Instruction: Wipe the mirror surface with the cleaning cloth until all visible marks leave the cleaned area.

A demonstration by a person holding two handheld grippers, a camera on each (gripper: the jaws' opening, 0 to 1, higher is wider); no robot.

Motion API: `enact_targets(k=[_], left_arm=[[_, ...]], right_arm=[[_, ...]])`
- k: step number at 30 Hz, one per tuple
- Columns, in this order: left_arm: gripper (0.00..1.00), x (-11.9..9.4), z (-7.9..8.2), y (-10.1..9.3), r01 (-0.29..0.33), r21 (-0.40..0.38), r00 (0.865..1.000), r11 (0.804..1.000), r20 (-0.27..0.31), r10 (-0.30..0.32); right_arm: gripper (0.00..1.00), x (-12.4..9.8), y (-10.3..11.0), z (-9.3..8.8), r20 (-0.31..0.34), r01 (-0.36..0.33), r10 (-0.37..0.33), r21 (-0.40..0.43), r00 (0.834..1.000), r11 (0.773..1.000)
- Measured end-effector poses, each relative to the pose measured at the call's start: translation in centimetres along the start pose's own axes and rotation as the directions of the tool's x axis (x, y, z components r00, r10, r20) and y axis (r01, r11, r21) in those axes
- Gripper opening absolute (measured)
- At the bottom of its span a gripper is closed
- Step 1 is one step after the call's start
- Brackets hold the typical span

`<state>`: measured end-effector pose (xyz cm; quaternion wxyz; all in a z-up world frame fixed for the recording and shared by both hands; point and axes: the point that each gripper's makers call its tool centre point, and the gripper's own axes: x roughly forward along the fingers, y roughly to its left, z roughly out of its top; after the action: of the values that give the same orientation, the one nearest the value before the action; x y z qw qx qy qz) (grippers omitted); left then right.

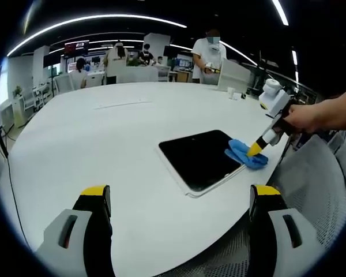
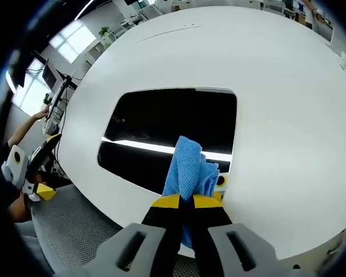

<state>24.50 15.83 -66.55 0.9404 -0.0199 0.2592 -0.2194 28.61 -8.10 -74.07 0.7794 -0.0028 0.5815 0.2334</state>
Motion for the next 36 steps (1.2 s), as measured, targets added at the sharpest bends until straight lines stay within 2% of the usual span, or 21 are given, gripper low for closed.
enact_targets(k=[9,16,19,23,28,36], left_arm=[[0.99,0.0,0.1,-0.2,0.008,-0.003,1.0,1.0,0.003,-0.008],[0.99,0.1,-0.1,-0.4,0.019,0.003,1.0,1.0,-0.005,-0.019],[0.99,-0.1,0.1,0.1,0.008,-0.05,1.0,0.999,0.011,-0.008],[0.99,-0.1,0.1,0.0,0.01,-0.029,1.0,1.0,0.009,-0.01],[0.99,-0.2,0.2,0.3,0.001,-0.045,1.0,0.999,0.021,0.0],[0.99,-0.2,0.4,0.4,-0.004,-0.051,1.0,0.999,0.029,0.006]], right_arm=[[0.0,-0.2,-1.2,0.1,-0.009,0.002,-0.002,0.026,1.0,1.0],[0.0,-0.2,-1.3,0.2,-0.012,0.007,-0.006,0.027,1.0,1.0],[0.0,-0.3,-1.2,0.1,-0.005,0.002,-0.002,0.036,1.0,0.999],[0.0,-0.3,-1.1,0.1,-0.006,0.011,-0.011,0.042,1.0,0.999],[0.0,-0.4,-1.1,0.1,-0.02,0.014,-0.014,0.038,1.0,0.999],[0.0,-0.2,-1.5,1.2,-0.008,0.04,-0.04,0.026,0.999,0.999]])
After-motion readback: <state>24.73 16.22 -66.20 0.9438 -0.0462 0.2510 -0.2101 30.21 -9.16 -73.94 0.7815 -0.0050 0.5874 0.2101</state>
